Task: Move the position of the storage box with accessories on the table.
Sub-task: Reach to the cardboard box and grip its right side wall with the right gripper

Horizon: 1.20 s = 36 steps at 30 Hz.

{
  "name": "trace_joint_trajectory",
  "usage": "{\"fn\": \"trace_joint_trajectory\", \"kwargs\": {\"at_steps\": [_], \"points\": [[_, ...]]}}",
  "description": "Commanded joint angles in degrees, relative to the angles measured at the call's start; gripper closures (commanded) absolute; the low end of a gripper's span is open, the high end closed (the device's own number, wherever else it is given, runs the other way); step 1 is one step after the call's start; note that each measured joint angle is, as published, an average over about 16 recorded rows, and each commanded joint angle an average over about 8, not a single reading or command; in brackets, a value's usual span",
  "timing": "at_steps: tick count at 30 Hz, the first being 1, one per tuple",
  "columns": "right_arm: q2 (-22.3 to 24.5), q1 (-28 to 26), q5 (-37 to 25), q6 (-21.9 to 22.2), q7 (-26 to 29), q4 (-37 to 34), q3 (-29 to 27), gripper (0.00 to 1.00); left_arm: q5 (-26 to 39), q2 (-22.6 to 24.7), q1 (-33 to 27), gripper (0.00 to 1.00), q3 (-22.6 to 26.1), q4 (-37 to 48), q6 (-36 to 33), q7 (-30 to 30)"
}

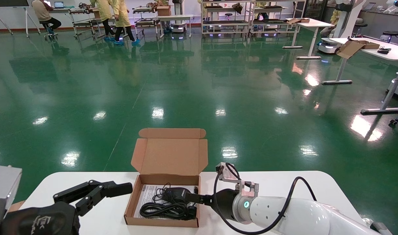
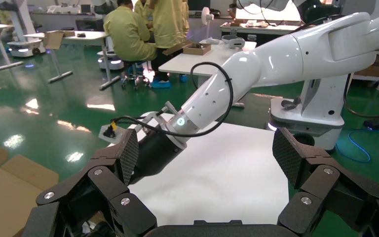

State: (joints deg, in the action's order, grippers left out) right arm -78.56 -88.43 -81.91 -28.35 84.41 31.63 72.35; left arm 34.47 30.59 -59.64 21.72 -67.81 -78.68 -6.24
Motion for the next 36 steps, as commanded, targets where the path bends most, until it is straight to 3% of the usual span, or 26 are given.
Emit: {"fn": "trace_joint_trajectory", "kwargs": {"at_steps": [1, 10, 12, 18, 20, 36], "points": [[0.01, 0.09, 0.47, 0.81, 0.52, 0.20, 0.99, 0.00, 0.00, 0.00, 0.00, 0.00, 0.00, 0.00, 0.00, 0.00], [0.03, 0.56, 2.47, 2.93, 1.58, 0.28, 4.28, 0.00, 0.00, 0.00, 0.00, 0.00, 0.00, 0.00, 0.00, 0.00], [0.04, 0.64, 2.92, 3.29, 1.70, 0.29, 4.86, 0.14, 0.00, 0.00, 0.00, 0.00, 0.00, 0.00, 0.00, 0.00], [0.04, 0.78, 4.33, 4.00, 1.85, 0.41, 6.36, 0.88, 0.00, 0.00, 0.00, 0.00, 0.00, 0.00, 0.00, 0.00], [0.04, 0.78, 4.82, 4.16, 1.81, 0.47, 6.78, 0.99, 0.00, 0.00, 0.00, 0.00, 0.00, 0.00, 0.00, 0.00], [0.08, 0.44, 8.04, 5.26, 0.69, 0.18, 9.36, 1.00, 0.00, 0.00, 0.00, 0.00, 0.00, 0.00, 0.00, 0.00]]}}
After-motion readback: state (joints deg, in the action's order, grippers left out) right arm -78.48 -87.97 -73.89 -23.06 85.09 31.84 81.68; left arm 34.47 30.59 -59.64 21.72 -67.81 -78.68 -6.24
